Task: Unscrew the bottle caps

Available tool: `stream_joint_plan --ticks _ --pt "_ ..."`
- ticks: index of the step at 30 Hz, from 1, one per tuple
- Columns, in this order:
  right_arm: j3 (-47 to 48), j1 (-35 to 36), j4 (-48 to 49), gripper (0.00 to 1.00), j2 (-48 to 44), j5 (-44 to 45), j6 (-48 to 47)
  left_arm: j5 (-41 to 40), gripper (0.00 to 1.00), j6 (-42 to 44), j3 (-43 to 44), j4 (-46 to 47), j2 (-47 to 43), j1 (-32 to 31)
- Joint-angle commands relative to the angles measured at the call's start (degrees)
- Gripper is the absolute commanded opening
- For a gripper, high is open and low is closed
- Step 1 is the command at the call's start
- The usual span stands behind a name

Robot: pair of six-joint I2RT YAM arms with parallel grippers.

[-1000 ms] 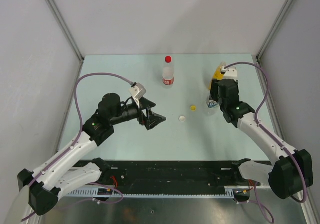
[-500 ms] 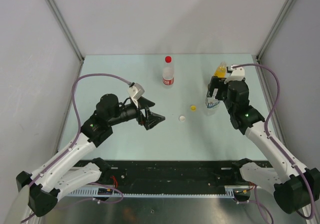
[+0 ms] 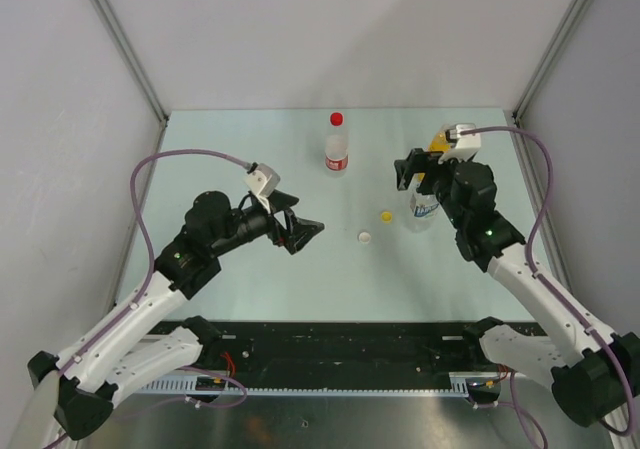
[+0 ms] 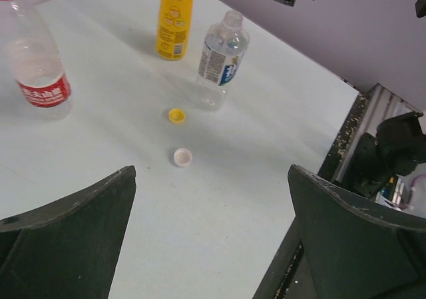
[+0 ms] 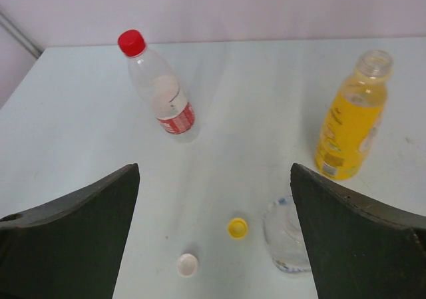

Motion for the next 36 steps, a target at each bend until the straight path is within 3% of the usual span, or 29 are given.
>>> stream_joint_plan --ticks 1,21,31,36 --pt "3.4 1.7 6.6 0.99 4.3 -1.5 0.8 -4.5 0.99 3.1 -0.3 -0.4 -1.9 -0.2" --pt "28.7 4.2 14.2 0.99 39.3 -8.0 2.3 -6.5 0.99 7.1 -1.0 -2.1 -0.1 -0.3" --pt "50.7 4.2 5.3 0.98 57.5 -10.1 4.9 -8.4 0.99 7.8 -0.2 -2.6 3.1 -0.3" --pt "57.4 4.7 2.2 0.95 63.5 -9.9 4.9 -9.5 0.99 8.6 0.0 -3.0 3.0 -0.3"
